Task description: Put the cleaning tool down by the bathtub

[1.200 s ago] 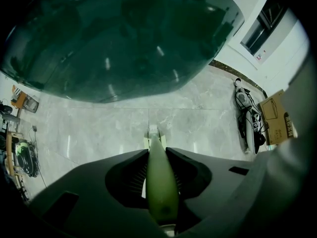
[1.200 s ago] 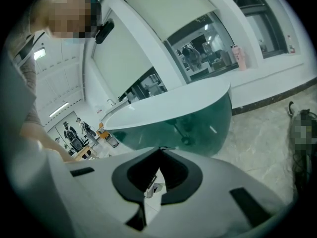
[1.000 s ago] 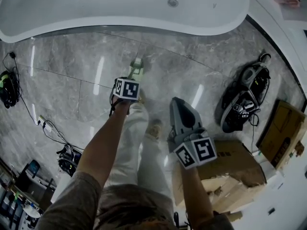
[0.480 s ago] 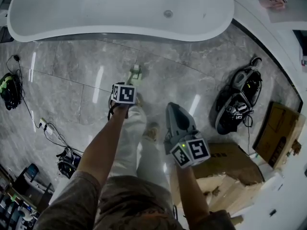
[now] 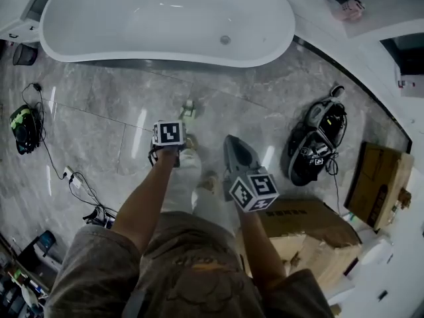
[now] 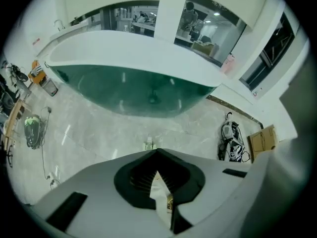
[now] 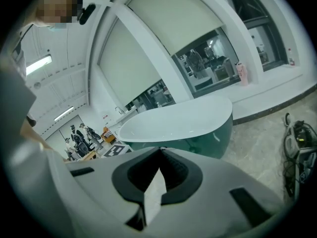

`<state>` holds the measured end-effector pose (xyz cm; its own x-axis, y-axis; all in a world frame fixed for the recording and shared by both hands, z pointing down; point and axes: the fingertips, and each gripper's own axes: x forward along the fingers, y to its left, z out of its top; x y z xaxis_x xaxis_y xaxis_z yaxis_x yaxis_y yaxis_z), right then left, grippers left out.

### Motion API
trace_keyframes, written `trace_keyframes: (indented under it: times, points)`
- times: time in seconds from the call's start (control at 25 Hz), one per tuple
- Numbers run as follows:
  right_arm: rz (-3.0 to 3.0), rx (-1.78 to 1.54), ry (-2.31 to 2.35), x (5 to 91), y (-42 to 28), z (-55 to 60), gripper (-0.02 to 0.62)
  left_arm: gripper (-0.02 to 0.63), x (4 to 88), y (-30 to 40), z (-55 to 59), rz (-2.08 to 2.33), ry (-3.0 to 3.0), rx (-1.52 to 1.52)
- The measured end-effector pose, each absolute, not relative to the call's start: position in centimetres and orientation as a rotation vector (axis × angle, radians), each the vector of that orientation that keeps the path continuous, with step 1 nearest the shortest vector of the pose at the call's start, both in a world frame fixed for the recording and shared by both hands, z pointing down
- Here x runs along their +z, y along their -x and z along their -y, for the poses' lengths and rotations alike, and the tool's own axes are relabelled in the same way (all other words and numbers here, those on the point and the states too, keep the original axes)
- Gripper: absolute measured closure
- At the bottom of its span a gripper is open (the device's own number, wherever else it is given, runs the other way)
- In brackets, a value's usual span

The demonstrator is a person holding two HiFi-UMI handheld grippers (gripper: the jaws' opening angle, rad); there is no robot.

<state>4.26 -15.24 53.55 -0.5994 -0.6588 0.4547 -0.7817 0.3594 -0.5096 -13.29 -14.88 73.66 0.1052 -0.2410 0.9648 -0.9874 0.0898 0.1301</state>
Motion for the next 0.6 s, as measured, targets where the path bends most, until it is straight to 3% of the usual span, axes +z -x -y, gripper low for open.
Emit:
trace_keyframes:
  times: [0.6]
  points:
    - [2.524,0.987,-1.204,42.0,-5.9,13.3,0.595,0.606,49.6,10.3,15.0,1.407,-1.727,0.722]
